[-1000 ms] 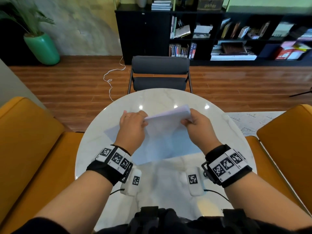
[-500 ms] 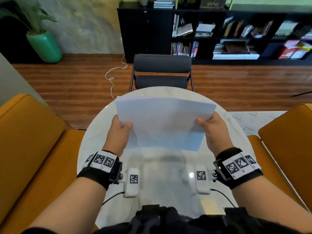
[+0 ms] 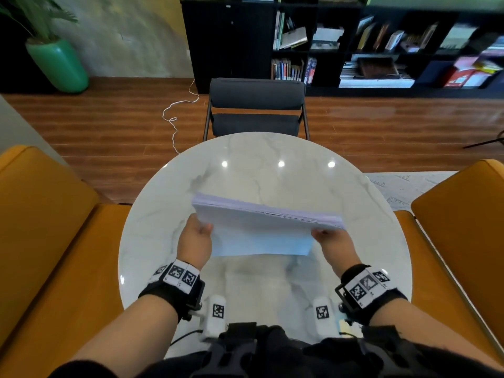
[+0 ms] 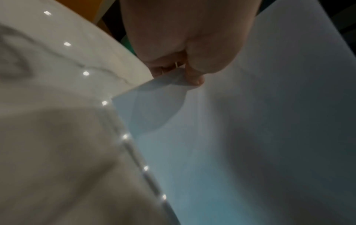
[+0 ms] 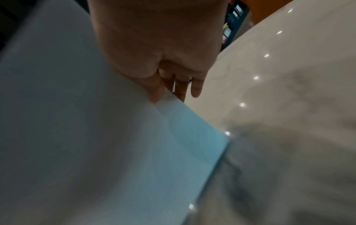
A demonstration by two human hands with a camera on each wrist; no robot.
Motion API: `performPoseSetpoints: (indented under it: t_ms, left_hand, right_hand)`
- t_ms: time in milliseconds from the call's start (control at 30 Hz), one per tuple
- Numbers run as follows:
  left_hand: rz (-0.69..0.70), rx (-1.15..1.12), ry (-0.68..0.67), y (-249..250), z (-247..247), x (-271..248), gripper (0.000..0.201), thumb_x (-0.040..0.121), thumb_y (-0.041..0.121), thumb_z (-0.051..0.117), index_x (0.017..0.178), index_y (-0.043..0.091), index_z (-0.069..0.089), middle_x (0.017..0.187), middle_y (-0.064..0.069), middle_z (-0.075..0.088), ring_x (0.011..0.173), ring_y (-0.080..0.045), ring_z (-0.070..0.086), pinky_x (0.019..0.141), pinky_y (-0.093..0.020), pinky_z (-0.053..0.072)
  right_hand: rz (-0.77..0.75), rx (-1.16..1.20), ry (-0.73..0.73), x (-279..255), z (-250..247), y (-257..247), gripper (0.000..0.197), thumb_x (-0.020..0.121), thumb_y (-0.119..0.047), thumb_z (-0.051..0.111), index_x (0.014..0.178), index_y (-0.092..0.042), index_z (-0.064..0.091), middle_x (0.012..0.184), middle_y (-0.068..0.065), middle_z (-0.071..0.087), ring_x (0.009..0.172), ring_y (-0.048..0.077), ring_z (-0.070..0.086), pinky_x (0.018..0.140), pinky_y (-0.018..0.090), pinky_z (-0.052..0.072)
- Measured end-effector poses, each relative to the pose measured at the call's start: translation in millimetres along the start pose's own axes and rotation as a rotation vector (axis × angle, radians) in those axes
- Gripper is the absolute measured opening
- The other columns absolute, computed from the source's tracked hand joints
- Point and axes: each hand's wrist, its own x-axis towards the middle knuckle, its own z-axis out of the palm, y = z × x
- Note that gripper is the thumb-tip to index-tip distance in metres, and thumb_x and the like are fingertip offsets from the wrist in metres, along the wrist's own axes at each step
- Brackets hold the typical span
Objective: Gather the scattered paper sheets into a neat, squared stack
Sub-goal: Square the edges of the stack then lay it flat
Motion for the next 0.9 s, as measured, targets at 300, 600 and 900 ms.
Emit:
performPoseSetpoints:
  t_ms: [300, 600, 900]
  left_hand:
    - [0.397, 0.380, 0.119, 93.5, -35.4, 22.2, 0.012, 0.089, -0.001, 0.040, 0.095, 0.005, 0.049, 0.081, -0.010, 0.051, 0.078, -0.030, 0.052, 0.066, -0.035, 0.038]
    - [0.617, 0.580, 0.053, 129.8, -29.5, 15.6, 0.025, 0.089, 0.001, 0.046, 0.108, 0.012, 0.059, 0.101, -0.011, 0.063, 0.117, -0.039, 0.049, 0.111, -0.044, 0.026]
    - [0.026, -0.181, -0.099, 61.9, 4.6, -14.8, 0.072, 0.095, 0.023, 0.048, 0.152, 0.029, 0.004, 0.152, -0.005, 0.031, 0.122, -0.017, 0.047, 0.098, -0.029, 0.035]
  right_hand:
    - [-0.507, -0.285, 0.198, 0.5, -10.5, -85.1, 0.077, 0.082, -0.023, 0.072, 0.148, -0.020, 0.033, 0.146, 0.005, 0.045, 0.135, 0.022, 0.039, 0.113, 0.036, 0.023]
    - [-0.239, -0.105, -0.042, -6.2, 7.8, -90.8, 0.003, 0.087, -0.003, 0.055, 0.086, 0.000, 0.055, 0.086, 0.025, 0.063, 0.075, 0.034, 0.057, 0.063, 0.032, 0.041]
    - [0.103, 0.144, -0.044, 8.6, -0.3, -74.4, 0.018, 0.089, -0.011, 0.059, 0.106, -0.010, 0.061, 0.105, 0.014, 0.069, 0.099, 0.036, 0.065, 0.091, 0.049, 0.054]
